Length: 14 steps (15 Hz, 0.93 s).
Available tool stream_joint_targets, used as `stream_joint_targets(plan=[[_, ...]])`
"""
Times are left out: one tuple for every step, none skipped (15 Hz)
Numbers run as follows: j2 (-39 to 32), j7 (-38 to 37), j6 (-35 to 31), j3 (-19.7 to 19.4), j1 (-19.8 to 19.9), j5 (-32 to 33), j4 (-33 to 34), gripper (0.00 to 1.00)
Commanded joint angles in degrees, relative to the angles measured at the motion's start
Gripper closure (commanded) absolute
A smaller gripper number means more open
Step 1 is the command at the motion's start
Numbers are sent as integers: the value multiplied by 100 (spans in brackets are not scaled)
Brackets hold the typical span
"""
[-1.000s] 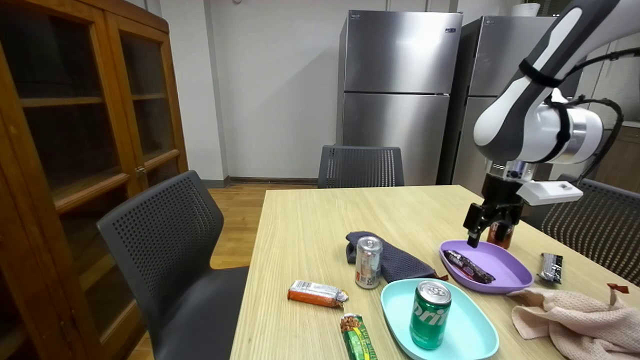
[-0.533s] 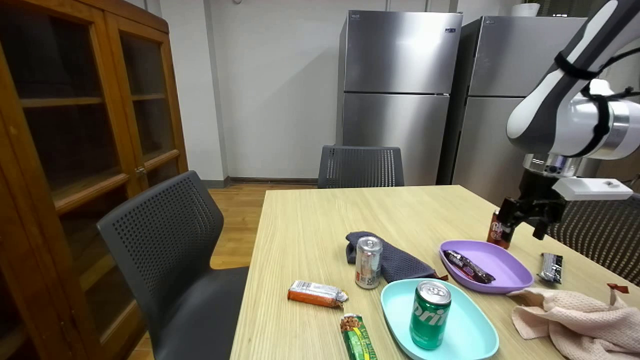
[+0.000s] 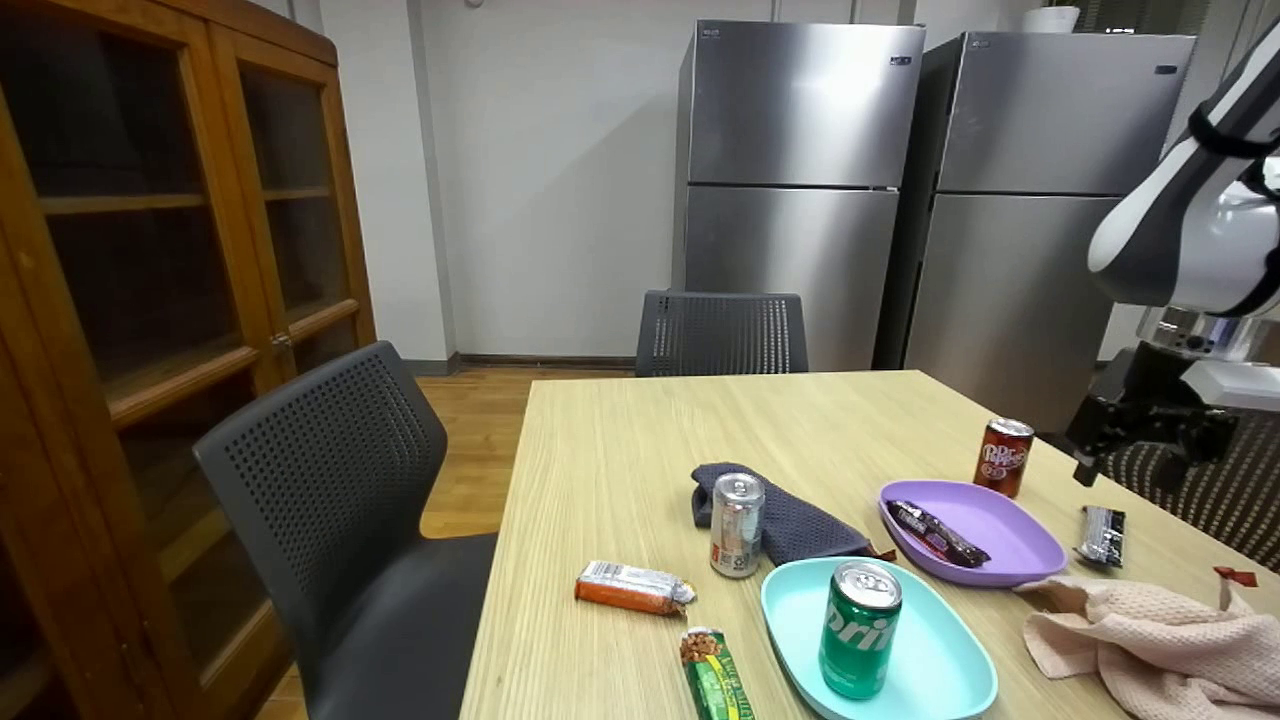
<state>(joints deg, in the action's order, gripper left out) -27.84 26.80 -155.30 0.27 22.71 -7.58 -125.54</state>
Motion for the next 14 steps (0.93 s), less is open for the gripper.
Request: stream_joint_targets(plan=[[-172, -572, 12, -230, -51, -85, 214, 0], [-233, -811, 32, -330, -102, -73, 274, 0], [-300, -1044, 68, -407, -136, -80, 340, 0], [-365, -1257, 108, -463, -162, -93, 406, 0], [-418, -1438, 131, -507, -186, -92, 457, 0], [-477, -1588, 134, -544, -212, -75, 505, 0], [-517, -1681, 151, -569, -233, -43, 537, 0], [-393, -1362, 12, -452, -90, -24, 332, 0], [-430, -1394, 8, -462, -98, -21, 349, 0], [-445, -1394, 6, -461, -97, -20, 349, 0], [-447, -1394, 6, -461, -97, -20, 348, 0], [-447, -1394, 6, -461, -97, -20, 348, 0], [-447, -1394, 6, -461, -97, -20, 348, 0], [-447, -1394, 6, -461, -97, -20, 348, 0]])
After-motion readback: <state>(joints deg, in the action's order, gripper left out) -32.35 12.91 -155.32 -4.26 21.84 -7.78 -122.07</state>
